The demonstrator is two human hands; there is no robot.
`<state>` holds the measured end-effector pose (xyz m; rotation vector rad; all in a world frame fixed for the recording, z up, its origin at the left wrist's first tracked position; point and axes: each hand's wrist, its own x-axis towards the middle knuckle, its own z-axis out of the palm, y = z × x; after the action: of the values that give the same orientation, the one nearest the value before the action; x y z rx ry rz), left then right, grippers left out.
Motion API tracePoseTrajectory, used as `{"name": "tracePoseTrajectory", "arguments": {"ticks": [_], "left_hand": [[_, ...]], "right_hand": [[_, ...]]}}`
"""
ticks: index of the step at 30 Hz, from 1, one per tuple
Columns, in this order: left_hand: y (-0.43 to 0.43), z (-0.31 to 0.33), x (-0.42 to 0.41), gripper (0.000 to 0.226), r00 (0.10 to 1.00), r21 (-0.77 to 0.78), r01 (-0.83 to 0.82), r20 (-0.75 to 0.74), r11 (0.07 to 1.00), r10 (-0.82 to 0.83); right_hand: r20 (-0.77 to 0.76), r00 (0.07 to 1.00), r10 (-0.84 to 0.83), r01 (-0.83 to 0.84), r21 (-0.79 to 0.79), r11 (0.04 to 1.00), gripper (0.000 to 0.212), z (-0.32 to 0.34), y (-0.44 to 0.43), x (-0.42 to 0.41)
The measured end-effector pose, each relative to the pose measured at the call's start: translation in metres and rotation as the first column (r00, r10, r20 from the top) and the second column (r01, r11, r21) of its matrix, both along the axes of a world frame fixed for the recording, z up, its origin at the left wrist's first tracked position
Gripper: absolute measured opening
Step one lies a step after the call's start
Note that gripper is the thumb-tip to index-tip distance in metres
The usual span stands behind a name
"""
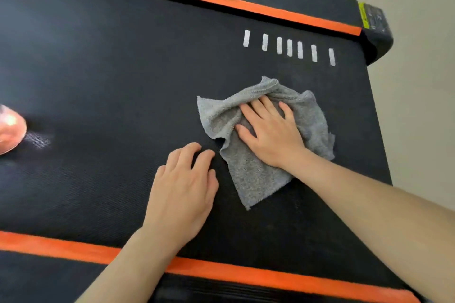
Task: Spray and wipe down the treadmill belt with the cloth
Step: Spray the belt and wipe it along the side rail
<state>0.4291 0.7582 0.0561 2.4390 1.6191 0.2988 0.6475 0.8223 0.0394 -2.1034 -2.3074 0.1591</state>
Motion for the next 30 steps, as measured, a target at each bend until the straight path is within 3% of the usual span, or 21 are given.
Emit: {"name": "tracePoseTrajectory", "arguments": {"ticks": [4,7,10,14,20,26,30], "left_hand": [[0.019,0.006,0.018,0.039,0.989,-0.050,-0.028,0.143,0.998,0.035],[0.040,0.013,0.054,0.042,0.971,-0.076,0.069,0.234,0.995,-0.049],[0.056,0.005,0.082,0.046,0.969,-0.114,0.116,0.229,0.987,-0.087],[0.064,-0.014,0.087,0.047,0.976,-0.108,0.059,0.215,0.992,-0.034],[0.053,-0.019,0.101,0.049,0.948,-0.153,-0.035,0.309,0.988,0.081],[0.055,-0.018,0.111,0.048,0.969,-0.104,-0.103,0.214,0.989,0.123],[0.050,-0.020,0.116,0.054,0.983,-0.088,-0.156,0.085,0.984,0.164]], "right_hand": [[-0.008,1.000,0.002,-0.002,-0.004,1.000,0.058,0.000,-0.001,0.001],[-0.059,0.996,-0.061,0.062,0.016,0.998,0.052,0.001,0.000,0.002],[-0.051,0.997,-0.065,0.063,-0.029,0.998,0.055,-0.001,0.000,0.003],[-0.084,0.994,-0.065,0.064,-0.018,0.998,0.054,-0.003,0.003,0.000],[-0.081,0.993,-0.086,0.085,-0.019,0.996,0.051,-0.004,0.001,-0.001],[-0.015,0.999,0.042,-0.044,-0.215,0.976,0.072,0.003,0.005,0.006],[-0.150,0.944,0.293,-0.317,-0.175,0.932,0.061,0.006,0.027,0.042]]}}
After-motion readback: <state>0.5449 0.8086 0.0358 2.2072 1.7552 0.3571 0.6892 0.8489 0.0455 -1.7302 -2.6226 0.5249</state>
